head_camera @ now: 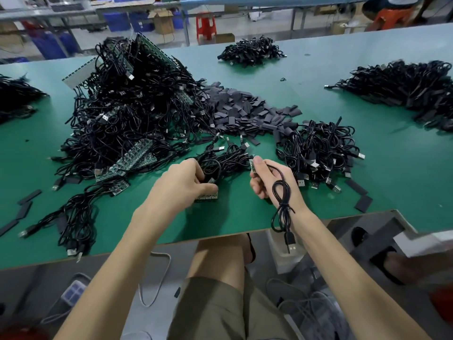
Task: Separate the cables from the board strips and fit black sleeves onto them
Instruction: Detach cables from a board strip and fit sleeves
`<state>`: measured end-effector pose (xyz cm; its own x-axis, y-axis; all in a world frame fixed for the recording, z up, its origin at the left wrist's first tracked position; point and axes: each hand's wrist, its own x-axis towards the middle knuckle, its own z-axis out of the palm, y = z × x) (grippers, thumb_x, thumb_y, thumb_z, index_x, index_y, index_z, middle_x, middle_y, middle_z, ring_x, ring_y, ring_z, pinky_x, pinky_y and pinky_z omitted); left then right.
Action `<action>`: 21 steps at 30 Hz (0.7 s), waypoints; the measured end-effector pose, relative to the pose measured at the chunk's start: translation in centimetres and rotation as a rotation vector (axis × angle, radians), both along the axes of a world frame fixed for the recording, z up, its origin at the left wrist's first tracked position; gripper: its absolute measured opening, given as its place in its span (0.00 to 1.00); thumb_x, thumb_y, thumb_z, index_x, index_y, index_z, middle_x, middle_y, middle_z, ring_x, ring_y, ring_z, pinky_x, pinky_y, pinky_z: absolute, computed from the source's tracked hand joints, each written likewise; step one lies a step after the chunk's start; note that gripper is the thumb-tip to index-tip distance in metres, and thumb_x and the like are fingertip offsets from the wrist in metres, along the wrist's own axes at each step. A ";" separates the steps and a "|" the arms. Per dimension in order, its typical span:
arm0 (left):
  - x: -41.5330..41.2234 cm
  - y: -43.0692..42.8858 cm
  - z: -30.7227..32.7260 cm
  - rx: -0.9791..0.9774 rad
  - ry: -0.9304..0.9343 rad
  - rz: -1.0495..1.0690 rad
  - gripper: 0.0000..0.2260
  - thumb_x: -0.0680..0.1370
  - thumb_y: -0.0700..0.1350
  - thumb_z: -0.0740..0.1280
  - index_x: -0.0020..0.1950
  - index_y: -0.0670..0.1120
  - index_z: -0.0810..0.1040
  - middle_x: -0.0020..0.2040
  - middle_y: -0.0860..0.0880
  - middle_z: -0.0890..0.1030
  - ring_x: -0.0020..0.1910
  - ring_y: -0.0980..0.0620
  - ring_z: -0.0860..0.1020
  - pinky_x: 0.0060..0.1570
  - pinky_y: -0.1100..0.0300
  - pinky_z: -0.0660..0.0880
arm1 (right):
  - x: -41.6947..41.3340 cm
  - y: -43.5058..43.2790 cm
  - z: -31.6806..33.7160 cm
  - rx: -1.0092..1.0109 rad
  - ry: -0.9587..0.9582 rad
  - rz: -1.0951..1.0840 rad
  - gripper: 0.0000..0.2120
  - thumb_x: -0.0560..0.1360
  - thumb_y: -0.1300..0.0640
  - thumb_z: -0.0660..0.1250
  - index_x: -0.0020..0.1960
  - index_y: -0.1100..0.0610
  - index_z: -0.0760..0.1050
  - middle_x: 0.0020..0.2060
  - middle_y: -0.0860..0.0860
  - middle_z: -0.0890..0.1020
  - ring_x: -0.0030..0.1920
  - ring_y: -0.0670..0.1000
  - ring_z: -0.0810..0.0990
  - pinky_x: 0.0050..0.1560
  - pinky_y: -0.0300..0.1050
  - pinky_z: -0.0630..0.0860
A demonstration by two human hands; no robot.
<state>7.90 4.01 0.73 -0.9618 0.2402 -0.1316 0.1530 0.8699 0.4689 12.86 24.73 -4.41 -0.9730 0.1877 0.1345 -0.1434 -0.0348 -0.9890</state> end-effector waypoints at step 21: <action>-1.5 -0.7 -5.3 -0.105 0.600 -0.326 0.27 0.77 0.33 0.65 0.74 0.52 0.71 0.73 0.54 0.72 0.72 0.49 0.70 0.73 0.54 0.62 | 0.0 -0.2 0.6 -0.080 -0.060 -0.047 0.18 0.86 0.55 0.60 0.44 0.67 0.75 0.24 0.50 0.78 0.22 0.45 0.73 0.22 0.35 0.67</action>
